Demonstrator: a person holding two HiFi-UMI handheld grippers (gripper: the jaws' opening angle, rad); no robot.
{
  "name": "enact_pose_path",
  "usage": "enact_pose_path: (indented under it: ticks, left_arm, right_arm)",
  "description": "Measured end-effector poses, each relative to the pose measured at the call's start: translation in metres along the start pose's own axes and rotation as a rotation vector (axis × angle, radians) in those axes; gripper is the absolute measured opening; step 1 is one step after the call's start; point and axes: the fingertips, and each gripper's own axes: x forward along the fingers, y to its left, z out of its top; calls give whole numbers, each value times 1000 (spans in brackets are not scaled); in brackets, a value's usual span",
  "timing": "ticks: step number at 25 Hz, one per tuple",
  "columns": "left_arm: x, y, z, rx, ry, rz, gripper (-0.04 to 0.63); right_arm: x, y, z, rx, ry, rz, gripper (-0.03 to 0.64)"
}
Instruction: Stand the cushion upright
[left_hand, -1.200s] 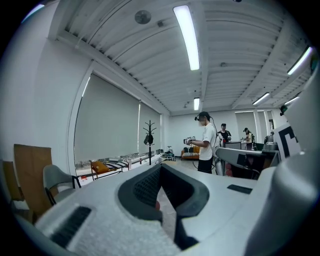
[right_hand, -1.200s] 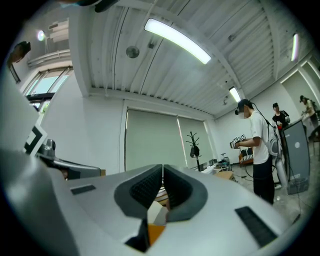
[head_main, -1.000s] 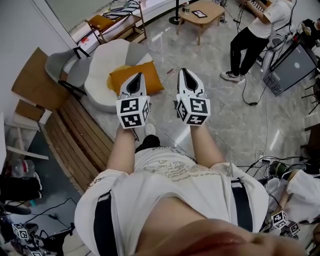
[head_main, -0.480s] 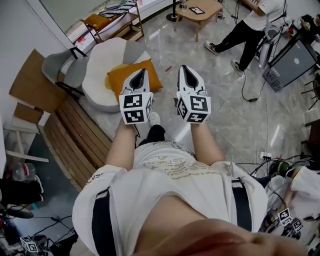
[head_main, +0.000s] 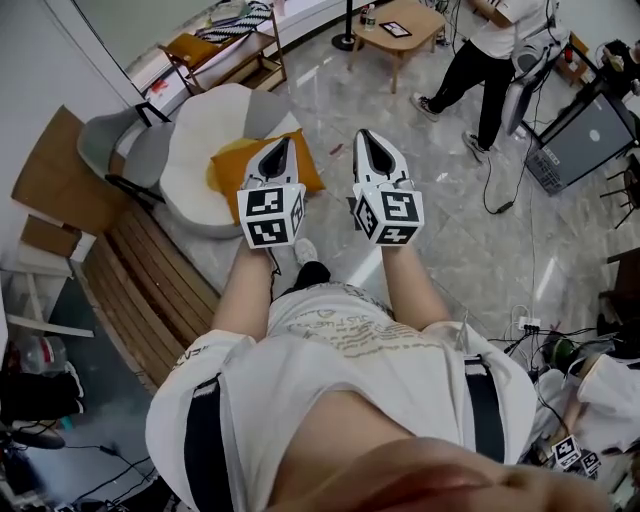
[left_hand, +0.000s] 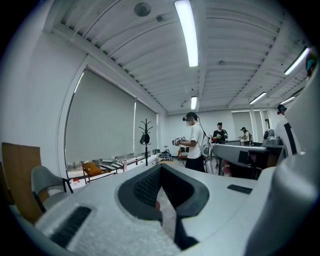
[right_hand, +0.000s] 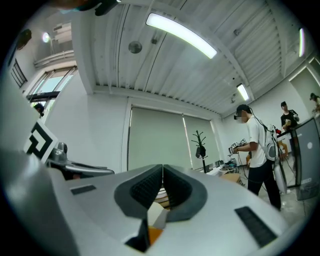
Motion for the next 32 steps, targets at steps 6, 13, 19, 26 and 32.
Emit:
enact_pose_path:
  ticks: [6, 13, 19, 26, 32]
  left_arm:
    - [43, 28, -2, -19, 15, 8, 17]
    - [89, 52, -13, -41, 60, 10, 17]
    - [127, 89, -15, -38, 82, 17, 17]
    - [169, 151, -9, -48, 77, 41, 17]
    - [195, 189, -11, -57, 75, 42, 17]
  right_arm:
    - [53, -5, -6, -8, 24, 36, 29]
    - [105, -1, -21, 3, 65, 124, 28]
    - [159, -5, -34, 12, 83, 116, 28]
    - [228, 7, -45, 4, 93, 126, 28]
    - [276, 15, -52, -5, 99, 136, 28]
